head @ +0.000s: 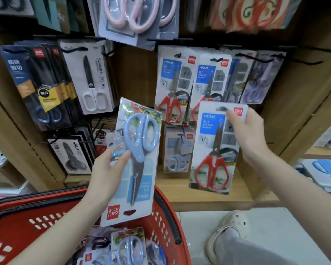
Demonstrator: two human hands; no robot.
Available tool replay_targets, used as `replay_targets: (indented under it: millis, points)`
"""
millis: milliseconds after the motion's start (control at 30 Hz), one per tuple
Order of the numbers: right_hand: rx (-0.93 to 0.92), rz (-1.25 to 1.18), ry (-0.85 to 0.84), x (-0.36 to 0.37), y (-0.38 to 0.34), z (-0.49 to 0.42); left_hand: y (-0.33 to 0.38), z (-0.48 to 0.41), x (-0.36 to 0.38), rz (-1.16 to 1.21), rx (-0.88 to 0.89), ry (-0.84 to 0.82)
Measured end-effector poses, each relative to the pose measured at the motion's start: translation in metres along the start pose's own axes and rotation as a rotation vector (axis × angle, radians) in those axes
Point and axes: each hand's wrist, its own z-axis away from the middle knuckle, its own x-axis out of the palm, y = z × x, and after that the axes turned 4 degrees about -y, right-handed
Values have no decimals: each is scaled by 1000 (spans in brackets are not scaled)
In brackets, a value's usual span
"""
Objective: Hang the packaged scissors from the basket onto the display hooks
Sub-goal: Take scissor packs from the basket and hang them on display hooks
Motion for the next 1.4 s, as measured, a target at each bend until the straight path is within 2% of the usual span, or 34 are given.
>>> replay_targets:
  millis: [200, 433, 567, 733, 867, 1233, 1400]
  points:
    - [-91, -8, 16, 19, -31, -63, 19, -20, 14, 11, 61, 7]
    - [8, 3, 120, 34, -39, -100, 30, -35, 16, 42, 77, 5]
    - [-94, 45, 162, 34, -35, -94, 30, -40, 15, 63, 79, -3]
    - [-207, 82, 81, 44, -44, -92, 27, -44, 13, 75, 72, -6]
    - [-183, 59, 10, 69, -54, -93, 23, -43, 8, 72, 59, -3]
    - [-200, -29, 62, 91, -64, -93, 16, -47, -9, 87, 38, 19]
    - [-145, 47, 44, 106, -70, -110, 14, -48, -9, 92, 54, 6]
